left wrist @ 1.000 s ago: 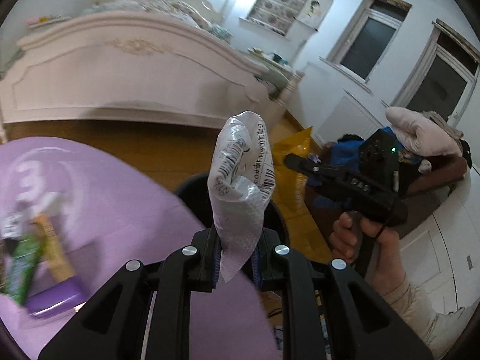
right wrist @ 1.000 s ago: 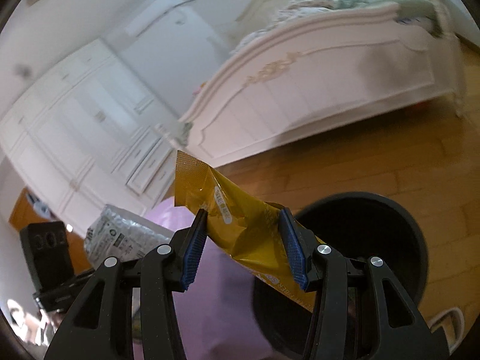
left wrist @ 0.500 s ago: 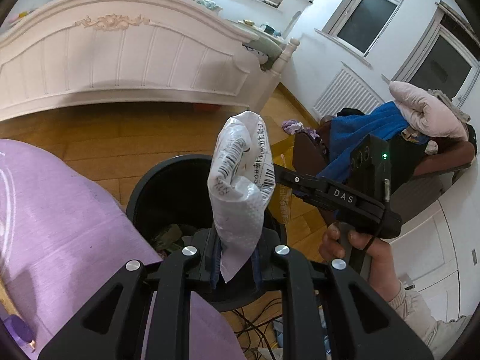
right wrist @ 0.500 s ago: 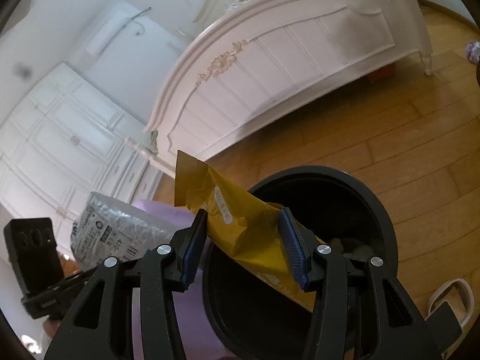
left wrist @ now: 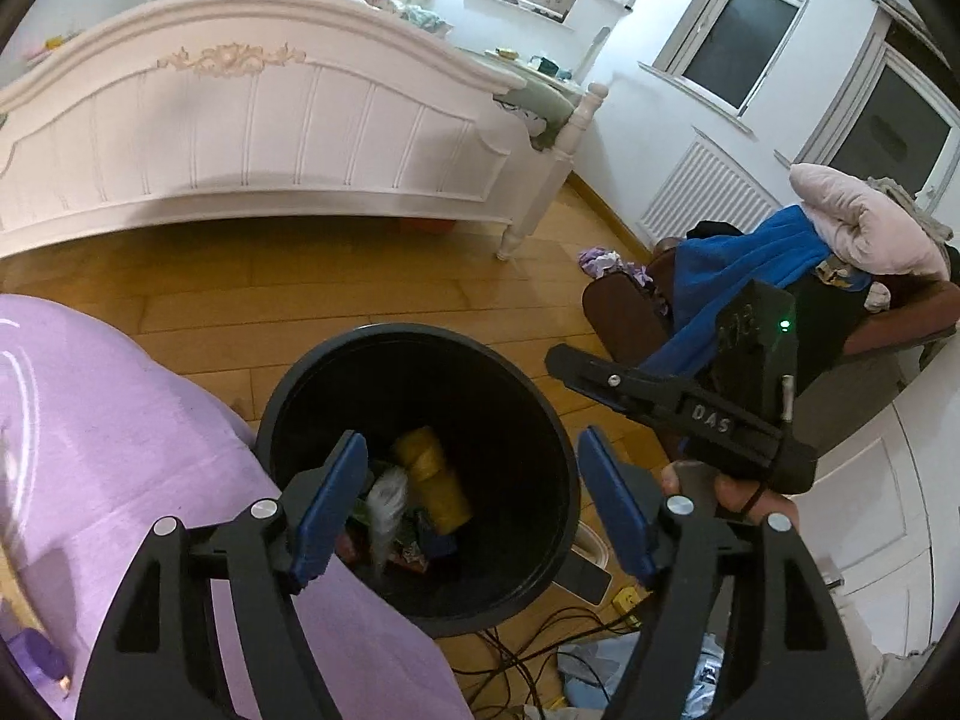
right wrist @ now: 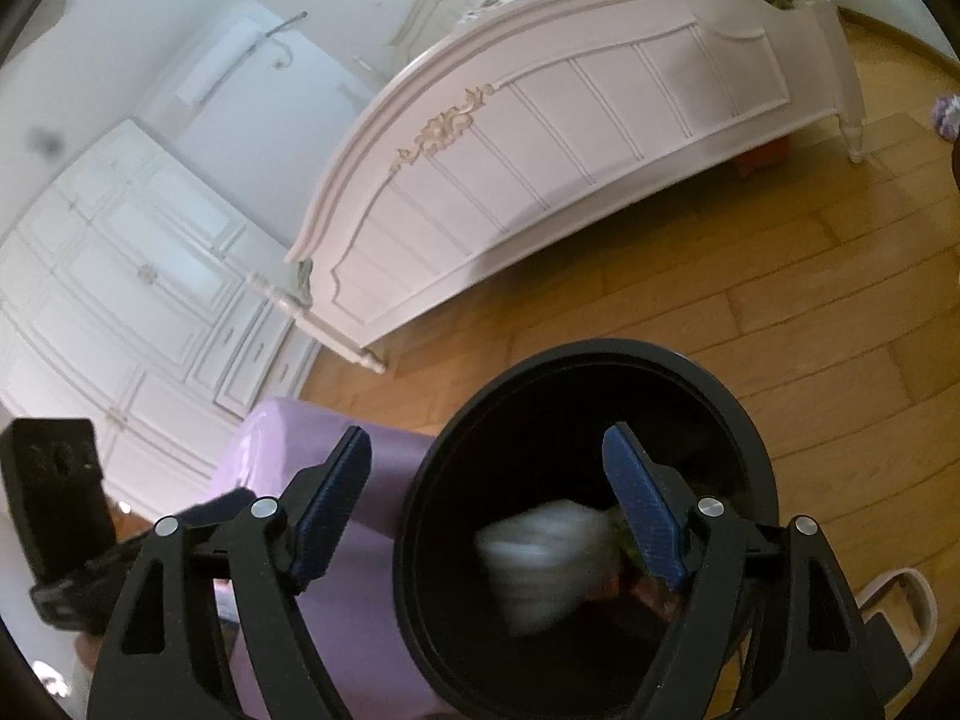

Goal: Collect trash
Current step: 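Drop the white bag into the bin while the right tool drops the yellow bag, then grasp the white pump nozzle with the left tool while the right grasps the green gum pack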

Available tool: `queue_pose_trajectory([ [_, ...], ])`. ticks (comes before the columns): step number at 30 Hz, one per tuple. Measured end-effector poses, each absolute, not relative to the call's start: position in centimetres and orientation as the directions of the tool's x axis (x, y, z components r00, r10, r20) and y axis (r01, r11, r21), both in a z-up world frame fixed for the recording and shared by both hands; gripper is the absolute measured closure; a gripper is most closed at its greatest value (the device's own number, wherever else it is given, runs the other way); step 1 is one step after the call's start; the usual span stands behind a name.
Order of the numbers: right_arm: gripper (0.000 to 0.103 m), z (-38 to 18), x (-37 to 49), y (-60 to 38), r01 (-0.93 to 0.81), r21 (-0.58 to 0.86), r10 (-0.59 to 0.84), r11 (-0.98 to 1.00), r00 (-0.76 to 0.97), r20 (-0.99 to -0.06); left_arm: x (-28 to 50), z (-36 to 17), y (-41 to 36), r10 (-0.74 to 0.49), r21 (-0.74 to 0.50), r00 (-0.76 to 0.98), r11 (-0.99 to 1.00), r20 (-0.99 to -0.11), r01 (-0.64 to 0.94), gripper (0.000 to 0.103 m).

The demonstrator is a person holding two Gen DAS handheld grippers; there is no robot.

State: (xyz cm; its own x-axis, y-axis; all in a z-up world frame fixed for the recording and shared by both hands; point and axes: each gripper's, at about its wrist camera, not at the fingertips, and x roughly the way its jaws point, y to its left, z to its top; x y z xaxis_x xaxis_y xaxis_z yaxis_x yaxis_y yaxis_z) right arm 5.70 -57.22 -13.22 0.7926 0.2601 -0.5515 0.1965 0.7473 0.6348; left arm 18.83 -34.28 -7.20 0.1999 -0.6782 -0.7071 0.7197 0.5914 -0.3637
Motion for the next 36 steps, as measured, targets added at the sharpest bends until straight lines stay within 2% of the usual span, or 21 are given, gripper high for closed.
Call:
queue_pose_trajectory([
  [2, 0.024, -12.7, 5.7, -56.7, 0.186, 0.626, 0.261, 0.757, 0.792, -0.552, 18.1, -6.4, -33.6, -0.686, -0.360, 0.209, 0.588, -0.697, 0.724, 0.030],
  [5, 0.024, -11.8, 5.5, -55.3, 0.163, 0.608, 0.268, 0.777, 0.789, -0.553, 16.8, -5.4, -31.9, -0.689, -0.341, 0.243, 0.595, -0.683, 0.728, 0.024],
  [11, 0.024, -10.0, 5.9, -51.8, 0.100, 0.578, 0.303, 0.810, 0.772, -0.558, 15.1, -3.9, -25.9, -0.665, -0.317, 0.337, 0.662, -0.666, 0.679, 0.024],
  [16, 0.024, -8.0, 6.8, -47.8, 0.027, 0.547, 0.343, 0.837, 0.752, -0.563, 14.6, -3.2, -19.0, -0.617, -0.317, 0.426, 0.745, -0.662, 0.587, 0.023],
  [22, 0.024, -5.5, 8.3, -41.9, -0.087, 0.489, 0.399, 0.868, 0.707, -0.584, 14.0, -3.6, -9.1, -0.503, -0.299, 0.526, 0.854, -0.686, 0.426, 0.023],
  [29, 0.024, -2.6, 11.1, -32.8, -0.263, 0.364, 0.446, 0.893, 0.621, -0.644, 13.1, -5.9, 1.1, -0.338, -0.222, 0.563, 0.938, -0.754, 0.266, 0.024],
  [36, 0.024, -2.7, 15.3, -23.3, -0.419, 0.211, 0.416, 0.883, 0.492, -0.765, 13.4, -8.6, 5.1, -0.299, -0.203, 0.516, 0.950, -0.803, 0.235, 0.024],
])
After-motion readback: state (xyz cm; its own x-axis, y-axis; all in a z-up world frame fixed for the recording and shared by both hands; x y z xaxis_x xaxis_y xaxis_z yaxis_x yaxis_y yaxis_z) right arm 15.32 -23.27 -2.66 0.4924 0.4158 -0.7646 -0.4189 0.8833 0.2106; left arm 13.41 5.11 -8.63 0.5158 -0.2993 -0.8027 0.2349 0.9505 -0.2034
